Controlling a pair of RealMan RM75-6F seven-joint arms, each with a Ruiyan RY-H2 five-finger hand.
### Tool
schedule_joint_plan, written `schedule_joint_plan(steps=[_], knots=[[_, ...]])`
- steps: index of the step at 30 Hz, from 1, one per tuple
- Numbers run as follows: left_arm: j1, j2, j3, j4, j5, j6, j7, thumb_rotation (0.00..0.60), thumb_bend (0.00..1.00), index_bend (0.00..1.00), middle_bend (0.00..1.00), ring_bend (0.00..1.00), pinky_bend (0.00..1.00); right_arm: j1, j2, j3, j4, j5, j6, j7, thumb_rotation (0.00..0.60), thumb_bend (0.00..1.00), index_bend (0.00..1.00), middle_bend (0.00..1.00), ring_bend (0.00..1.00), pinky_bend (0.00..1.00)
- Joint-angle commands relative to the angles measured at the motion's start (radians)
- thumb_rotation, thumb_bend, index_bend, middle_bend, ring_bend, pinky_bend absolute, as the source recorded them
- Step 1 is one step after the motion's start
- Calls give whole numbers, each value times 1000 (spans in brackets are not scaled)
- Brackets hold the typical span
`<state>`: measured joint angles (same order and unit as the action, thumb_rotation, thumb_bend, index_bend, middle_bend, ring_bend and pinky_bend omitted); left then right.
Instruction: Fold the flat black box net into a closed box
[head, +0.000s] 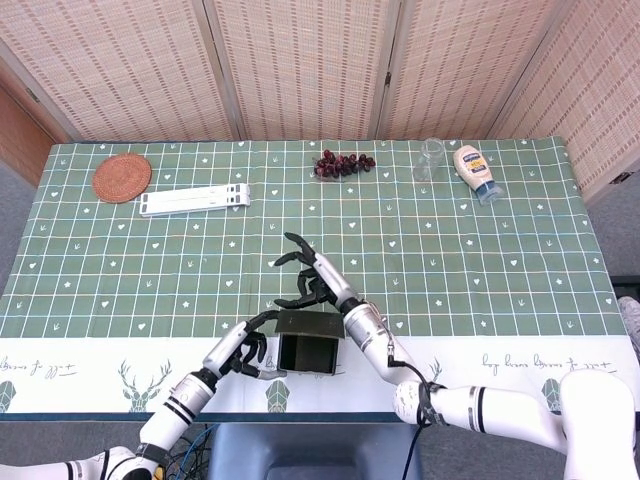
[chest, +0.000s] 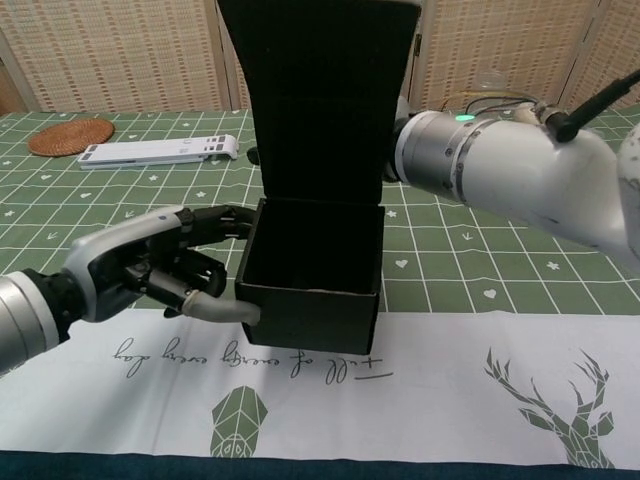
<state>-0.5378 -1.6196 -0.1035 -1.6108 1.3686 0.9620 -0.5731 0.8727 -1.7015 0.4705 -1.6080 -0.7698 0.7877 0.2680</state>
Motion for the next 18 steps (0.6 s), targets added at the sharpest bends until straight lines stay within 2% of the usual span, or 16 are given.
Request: schedule_joint_plan(steps=[1,10,18], knots=[[-10,-17,-3,26,-26,-20,27,600,143,299,286,680,847,-15,44,2,-51,-16,-24,14,600,25,0,305,741,1000],[-19,-70,-43,98,-129,-38,106,600,143,294,286,680,847,-1,123,-12,-112,-11,-91,1,600,0,0,359,741,1000],[-1,-112,-108,111,-262,-4,159,600,142,286,286,686,851,56,160,-70,-118,11,-101,-101,600,0,17,378,741,1000]])
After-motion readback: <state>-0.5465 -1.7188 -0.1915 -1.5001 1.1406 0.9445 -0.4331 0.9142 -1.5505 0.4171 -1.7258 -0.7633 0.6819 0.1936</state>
